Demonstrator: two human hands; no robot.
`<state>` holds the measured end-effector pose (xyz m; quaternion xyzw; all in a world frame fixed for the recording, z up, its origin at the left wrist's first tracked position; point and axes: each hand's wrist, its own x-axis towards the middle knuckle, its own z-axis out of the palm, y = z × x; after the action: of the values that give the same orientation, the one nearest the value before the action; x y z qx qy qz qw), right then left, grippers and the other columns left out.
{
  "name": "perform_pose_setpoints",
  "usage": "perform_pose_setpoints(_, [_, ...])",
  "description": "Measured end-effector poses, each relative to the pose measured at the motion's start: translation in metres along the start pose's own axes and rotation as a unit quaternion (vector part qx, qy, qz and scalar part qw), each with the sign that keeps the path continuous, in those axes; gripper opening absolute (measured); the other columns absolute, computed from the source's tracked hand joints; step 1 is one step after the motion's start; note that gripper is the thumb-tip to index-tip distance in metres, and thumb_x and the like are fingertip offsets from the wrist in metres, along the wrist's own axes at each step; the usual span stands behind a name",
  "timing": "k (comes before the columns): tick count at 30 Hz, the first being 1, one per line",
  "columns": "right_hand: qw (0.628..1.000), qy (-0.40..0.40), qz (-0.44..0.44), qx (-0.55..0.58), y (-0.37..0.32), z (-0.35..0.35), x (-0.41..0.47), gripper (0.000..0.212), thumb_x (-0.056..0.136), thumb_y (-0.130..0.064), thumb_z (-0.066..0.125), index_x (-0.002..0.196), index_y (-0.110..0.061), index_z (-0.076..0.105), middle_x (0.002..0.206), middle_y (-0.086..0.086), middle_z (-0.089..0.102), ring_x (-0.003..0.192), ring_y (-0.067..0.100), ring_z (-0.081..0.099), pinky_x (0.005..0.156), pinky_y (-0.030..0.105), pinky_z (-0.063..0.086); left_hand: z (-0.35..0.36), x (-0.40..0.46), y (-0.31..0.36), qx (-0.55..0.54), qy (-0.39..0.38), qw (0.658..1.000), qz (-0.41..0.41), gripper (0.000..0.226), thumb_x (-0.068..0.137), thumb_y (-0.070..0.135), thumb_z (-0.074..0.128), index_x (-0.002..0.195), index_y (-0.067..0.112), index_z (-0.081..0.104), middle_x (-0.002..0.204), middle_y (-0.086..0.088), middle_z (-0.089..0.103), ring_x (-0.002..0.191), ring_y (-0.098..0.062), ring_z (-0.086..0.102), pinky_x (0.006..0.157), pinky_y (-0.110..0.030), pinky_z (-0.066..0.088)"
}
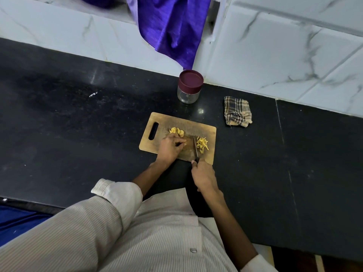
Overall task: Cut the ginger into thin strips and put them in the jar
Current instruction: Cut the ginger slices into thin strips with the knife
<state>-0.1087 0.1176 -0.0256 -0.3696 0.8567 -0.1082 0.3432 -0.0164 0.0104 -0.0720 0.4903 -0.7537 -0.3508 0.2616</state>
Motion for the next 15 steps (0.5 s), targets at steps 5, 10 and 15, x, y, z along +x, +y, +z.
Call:
perform_pose_setpoints(5, [1.000, -0.008, -0.006, -0.001, 0.007, 0.004, 0.001, 0.033, 0.104, -0.033, 0.041, 0.118, -0.007, 0.056, 0.109, 0.013, 0.062, 0.099, 0.031, 0.064, 0.082, 0.052, 0.057, -0.001, -0.001, 0.001, -0.006, 0.001, 1.000, 0.006, 0.019, 0.084, 0.007, 0.070, 0.102, 0.006, 0.074, 0.100, -0.007, 0.063, 0.086, -0.010, 0.054, 0.080, -0.015, 0.040])
perform_pose_setpoints(10, [0.999, -0.041, 0.018, 0.015, 0.011, 0.005, 0.002, 0.033, 0.105, -0.035, 0.040, 0.122, -0.010, 0.053, 0.108, 0.012, 0.061, 0.093, 0.029, 0.065, 0.067, 0.043, 0.059, -0.002, -0.001, 0.002, 0.000, -0.002, 1.000, 0.012, 0.020, 0.084, 0.007, 0.069, 0.104, 0.006, 0.073, 0.101, -0.008, 0.063, 0.089, -0.014, 0.057, 0.083, -0.020, 0.043])
perform_pose_setpoints(15, [0.953, -0.139, 0.077, 0.257, 0.028, -0.002, -0.008, 0.027, 0.105, -0.038, 0.040, 0.093, -0.016, 0.051, 0.061, 0.001, 0.044, 0.041, 0.011, 0.036, 0.039, 0.022, 0.031, -0.002, -0.001, 0.001, 0.003, -0.002, 1.000, 0.009, 0.020, 0.084, 0.007, 0.068, 0.104, 0.007, 0.073, 0.103, -0.009, 0.064, 0.092, -0.019, 0.060, 0.083, -0.019, 0.043])
